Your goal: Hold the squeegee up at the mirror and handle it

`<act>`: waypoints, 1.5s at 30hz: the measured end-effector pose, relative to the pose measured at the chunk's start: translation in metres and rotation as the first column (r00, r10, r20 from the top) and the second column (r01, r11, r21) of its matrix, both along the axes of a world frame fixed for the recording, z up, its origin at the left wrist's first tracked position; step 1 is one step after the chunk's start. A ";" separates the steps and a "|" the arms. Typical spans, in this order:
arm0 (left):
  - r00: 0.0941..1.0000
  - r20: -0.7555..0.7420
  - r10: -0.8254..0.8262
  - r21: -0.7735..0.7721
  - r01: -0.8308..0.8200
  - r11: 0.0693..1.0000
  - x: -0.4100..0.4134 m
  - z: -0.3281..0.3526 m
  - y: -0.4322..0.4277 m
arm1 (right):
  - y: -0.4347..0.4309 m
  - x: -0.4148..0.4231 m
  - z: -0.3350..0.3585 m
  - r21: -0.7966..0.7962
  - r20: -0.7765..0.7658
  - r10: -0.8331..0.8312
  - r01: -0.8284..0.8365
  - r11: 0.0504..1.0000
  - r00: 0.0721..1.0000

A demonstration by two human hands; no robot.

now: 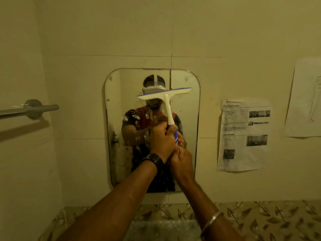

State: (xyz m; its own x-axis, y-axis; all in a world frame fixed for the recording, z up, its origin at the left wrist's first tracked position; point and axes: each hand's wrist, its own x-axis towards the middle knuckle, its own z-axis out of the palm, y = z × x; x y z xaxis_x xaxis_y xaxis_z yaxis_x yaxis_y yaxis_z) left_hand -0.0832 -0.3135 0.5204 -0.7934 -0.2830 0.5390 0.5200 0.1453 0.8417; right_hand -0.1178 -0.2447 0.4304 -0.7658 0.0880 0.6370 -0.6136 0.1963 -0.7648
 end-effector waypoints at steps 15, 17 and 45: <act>0.998 -0.059 0.022 -0.030 -0.024 0.999 -0.005 0.034 0.010 | 0.010 0.002 0.040 -0.022 -0.064 0.007 -0.009 1.000 0.998; 1.000 -0.016 0.006 -0.069 -0.007 0.998 -0.003 0.017 0.016 | 0.008 0.007 0.018 -0.103 -0.006 0.036 -0.037 0.994 0.999; 0.995 0.015 -0.096 -0.298 0.096 0.950 0.019 0.025 -0.001 | -0.023 0.047 0.010 -0.336 -0.011 0.093 -0.091 0.937 0.996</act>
